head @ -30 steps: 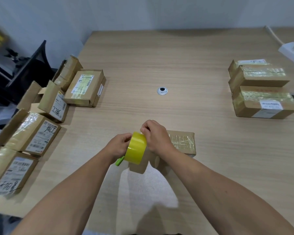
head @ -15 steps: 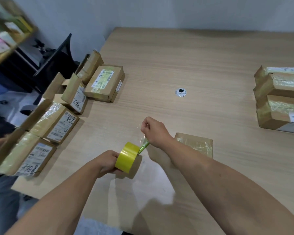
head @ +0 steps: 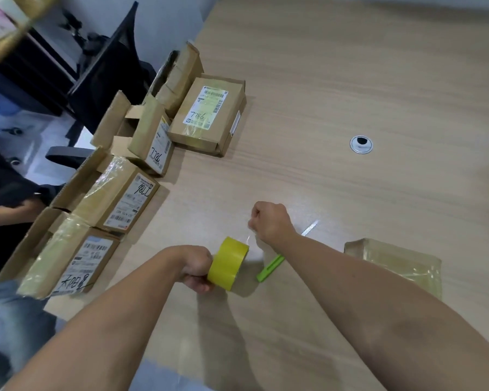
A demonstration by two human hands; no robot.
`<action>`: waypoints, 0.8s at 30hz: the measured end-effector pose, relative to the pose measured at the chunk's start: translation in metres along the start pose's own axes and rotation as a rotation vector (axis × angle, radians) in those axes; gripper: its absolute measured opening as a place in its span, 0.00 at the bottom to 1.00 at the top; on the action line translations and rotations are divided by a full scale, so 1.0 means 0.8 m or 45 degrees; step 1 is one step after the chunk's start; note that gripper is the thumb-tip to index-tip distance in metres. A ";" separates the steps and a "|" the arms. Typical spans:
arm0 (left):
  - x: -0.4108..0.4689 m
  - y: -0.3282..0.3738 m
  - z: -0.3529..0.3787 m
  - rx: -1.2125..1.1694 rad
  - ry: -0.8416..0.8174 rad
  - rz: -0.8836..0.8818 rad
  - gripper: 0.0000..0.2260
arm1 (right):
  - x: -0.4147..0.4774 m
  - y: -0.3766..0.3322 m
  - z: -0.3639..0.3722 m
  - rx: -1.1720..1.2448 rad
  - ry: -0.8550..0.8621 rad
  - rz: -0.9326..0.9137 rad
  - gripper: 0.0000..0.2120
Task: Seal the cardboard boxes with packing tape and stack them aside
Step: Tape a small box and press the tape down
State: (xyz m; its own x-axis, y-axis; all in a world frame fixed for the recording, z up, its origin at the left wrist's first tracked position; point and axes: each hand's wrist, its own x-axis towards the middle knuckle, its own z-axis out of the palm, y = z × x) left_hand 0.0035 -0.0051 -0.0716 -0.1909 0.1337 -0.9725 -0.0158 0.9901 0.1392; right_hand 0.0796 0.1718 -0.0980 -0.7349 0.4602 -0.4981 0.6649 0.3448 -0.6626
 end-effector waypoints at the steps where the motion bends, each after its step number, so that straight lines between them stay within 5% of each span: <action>1: 0.004 0.003 -0.002 0.023 -0.028 -0.008 0.11 | 0.005 0.002 0.003 -0.002 -0.008 -0.004 0.10; 10: 0.015 0.016 -0.011 0.085 -0.160 -0.025 0.12 | 0.022 0.001 0.007 -0.314 -0.042 -0.087 0.17; 24: 0.011 0.010 -0.012 0.070 -0.041 -0.044 0.11 | 0.004 0.012 0.012 -0.315 0.028 -0.120 0.11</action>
State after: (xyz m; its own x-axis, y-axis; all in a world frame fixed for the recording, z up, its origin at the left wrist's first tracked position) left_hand -0.0079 0.0038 -0.0772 -0.1598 0.0996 -0.9821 0.0321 0.9949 0.0957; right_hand 0.0825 0.1687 -0.1119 -0.7940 0.4334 -0.4263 0.6079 0.5754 -0.5472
